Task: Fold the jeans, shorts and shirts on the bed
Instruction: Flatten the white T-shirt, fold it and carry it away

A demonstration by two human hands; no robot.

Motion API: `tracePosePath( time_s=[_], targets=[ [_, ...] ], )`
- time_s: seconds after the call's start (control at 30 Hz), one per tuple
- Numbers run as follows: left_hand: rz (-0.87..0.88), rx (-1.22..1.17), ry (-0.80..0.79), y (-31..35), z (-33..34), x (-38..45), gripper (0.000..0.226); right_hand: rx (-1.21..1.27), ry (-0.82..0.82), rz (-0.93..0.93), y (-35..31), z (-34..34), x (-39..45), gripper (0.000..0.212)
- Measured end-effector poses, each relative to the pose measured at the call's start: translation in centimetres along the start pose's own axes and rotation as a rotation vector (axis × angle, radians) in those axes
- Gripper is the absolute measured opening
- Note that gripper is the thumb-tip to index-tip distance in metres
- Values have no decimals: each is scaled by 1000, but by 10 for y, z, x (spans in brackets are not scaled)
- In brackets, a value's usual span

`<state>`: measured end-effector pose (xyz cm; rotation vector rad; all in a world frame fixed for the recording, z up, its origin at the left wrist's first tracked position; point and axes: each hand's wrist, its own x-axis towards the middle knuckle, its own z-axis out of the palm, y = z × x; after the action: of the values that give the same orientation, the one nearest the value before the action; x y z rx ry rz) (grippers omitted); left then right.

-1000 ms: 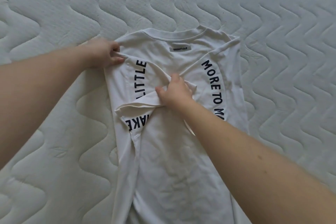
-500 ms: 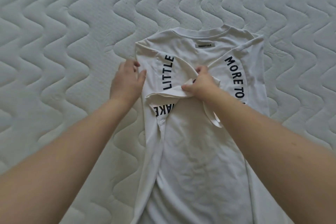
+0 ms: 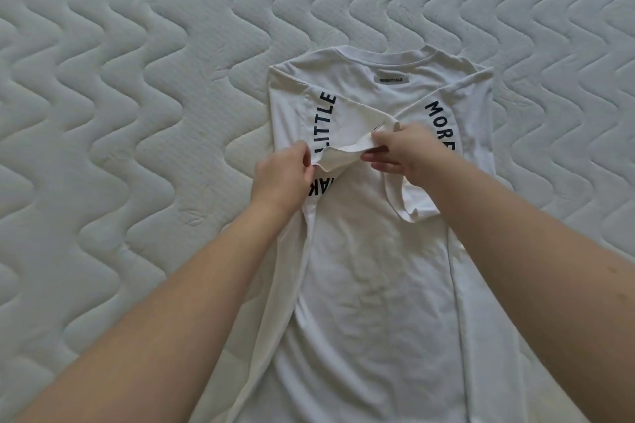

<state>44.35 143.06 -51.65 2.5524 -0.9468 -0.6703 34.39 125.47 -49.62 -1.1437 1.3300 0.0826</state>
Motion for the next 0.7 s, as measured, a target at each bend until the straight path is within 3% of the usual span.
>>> tracePosePath(
  time_s=[0.17,0.3,0.4,0.5,0.57,0.63,0.7],
  targets=[
    [165,-117,-43,36,0,-17,10,-296,135,-208,0,-16,11,15],
    [255,-182,-270,66,21,-33,19,-657,252,-327,-2,-35,25,17],
    [247,-307,-368,63,32,-49,28,-631,358,-297,9,-42,32,27],
    [244,-370,-256,37,34,-67,22,-553,459,-311,28,-33,21,39],
    [204,-367,-92,13,32,-80,19,-543,488,-385,41,-17,3,33],
    [100,-332,48,-12,30,-91,18,-556,409,-376,57,5,-17,25],
    [-66,-306,99,-33,30,-103,16,-602,231,-258,79,30,-42,36]
  ],
)
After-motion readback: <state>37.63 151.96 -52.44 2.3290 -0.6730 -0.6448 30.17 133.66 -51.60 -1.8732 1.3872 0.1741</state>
